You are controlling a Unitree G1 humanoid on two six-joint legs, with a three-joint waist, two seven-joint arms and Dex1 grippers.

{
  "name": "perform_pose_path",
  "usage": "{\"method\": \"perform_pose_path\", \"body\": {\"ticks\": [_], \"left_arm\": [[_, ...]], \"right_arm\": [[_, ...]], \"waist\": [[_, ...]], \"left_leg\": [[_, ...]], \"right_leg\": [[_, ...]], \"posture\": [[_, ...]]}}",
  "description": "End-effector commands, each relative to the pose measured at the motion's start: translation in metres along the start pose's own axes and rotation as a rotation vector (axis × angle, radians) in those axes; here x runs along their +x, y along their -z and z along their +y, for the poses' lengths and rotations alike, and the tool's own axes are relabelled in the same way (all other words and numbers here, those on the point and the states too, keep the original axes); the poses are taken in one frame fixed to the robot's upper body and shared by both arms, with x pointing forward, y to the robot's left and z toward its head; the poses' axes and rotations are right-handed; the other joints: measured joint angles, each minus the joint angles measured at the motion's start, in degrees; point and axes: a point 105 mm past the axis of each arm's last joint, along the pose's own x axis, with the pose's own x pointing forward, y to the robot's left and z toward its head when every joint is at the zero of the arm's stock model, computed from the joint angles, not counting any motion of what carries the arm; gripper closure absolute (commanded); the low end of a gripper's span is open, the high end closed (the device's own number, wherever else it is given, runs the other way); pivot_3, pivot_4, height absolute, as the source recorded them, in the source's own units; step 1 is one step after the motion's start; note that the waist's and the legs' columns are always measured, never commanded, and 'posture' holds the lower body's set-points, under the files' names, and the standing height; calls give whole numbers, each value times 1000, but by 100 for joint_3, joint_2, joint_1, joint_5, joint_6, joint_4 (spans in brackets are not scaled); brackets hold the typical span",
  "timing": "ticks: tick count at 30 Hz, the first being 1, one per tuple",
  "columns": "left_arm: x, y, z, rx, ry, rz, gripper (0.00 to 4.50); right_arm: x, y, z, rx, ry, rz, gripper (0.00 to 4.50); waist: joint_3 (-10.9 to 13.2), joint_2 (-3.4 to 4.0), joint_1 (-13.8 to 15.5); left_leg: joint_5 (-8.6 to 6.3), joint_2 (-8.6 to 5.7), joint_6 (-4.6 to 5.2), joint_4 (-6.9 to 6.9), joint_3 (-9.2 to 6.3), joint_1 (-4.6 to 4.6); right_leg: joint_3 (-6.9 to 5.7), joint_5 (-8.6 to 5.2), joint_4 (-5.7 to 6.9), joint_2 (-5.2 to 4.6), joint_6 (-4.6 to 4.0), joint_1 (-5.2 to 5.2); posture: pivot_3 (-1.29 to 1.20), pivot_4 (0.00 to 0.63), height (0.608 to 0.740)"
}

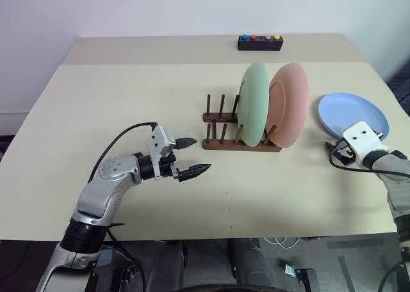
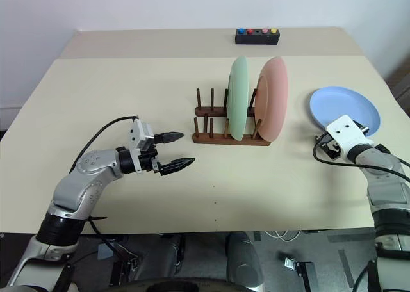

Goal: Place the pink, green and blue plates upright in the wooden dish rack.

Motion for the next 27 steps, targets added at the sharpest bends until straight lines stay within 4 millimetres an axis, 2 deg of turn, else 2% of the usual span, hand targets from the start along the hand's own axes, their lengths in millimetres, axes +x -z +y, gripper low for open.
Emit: {"method": "perform_pose_path", "body": {"ticks": [1,2,5,10,14,15,19,21,22,25,27], "left_arm": [[-3,-11,-1,47,-5,-21,0],[-4,-11,-1,48,-5,-21,0],[-4,-10,-1,48,-5,-19,0],[-3,-11,0,49,-6,-22,0],[-5,-18,10,64,-54,-55,0],[-6,-19,12,64,-67,-63,0],[-12,-20,24,80,-110,-56,0],[-14,-19,28,86,-124,-53,0],[-15,-19,29,90,-129,-53,0],[-16,-19,33,91,-142,-59,0],[-16,-19,35,92,-148,-60,0]], "right_arm": [[0,7,-2,-20,14,20,2299],[0,7,-2,-17,18,18,2944],[-1,7,-3,-18,30,10,4478],[-8,-5,-12,-74,95,-31,4478],[-22,-36,-25,-171,179,-130,4478],[-27,-47,-28,-191,199,-164,4478],[-58,-124,-49,-222,283,-412,4478],[-71,-152,-52,-211,291,-509,4478],[-77,-165,-53,-196,287,-554,4478],[-109,-234,-47,-107,209,-824,4478],[-126,-265,-36,-73,130,-960,4478]], "waist": [[0,0,3],[0,0,4],[0,3,-4],[-1,3,-3],[0,6,-6],[1,7,-14],[5,25,-26],[5,26,-31],[5,26,-19],[6,24,-6],[7,26,-10]], "left_leg": [[0,0,0,0,0,0],[0,0,0,0,0,0],[0,0,0,-1,0,0],[0,0,0,-3,-1,1],[0,-1,0,-3,-1,0],[0,-1,0,-3,-1,0],[0,0,0,-4,0,1],[0,0,0,-4,0,1],[0,0,0,-4,-1,1],[0,0,0,-3,-2,-1],[0,1,0,-2,-3,-3]], "right_leg": [[0,0,0,0,0,0],[0,0,0,0,0,0],[0,0,0,0,0,-1],[0,0,3,1,1,-1],[1,0,4,0,1,-3],[1,0,5,0,2,-4],[3,1,9,1,2,-9],[2,1,10,1,3,-9],[2,1,10,1,3,-9],[1,0,6,0,3,-7],[1,1,8,0,3,-9]], "posture": [[0,150,740],[0,150,740],[0,150,740],[0,150,740],[0,150,740],[0,150,740],[0,150,740],[0,150,740],[0,150,740],[0,150,740],[0,150,740]]}}
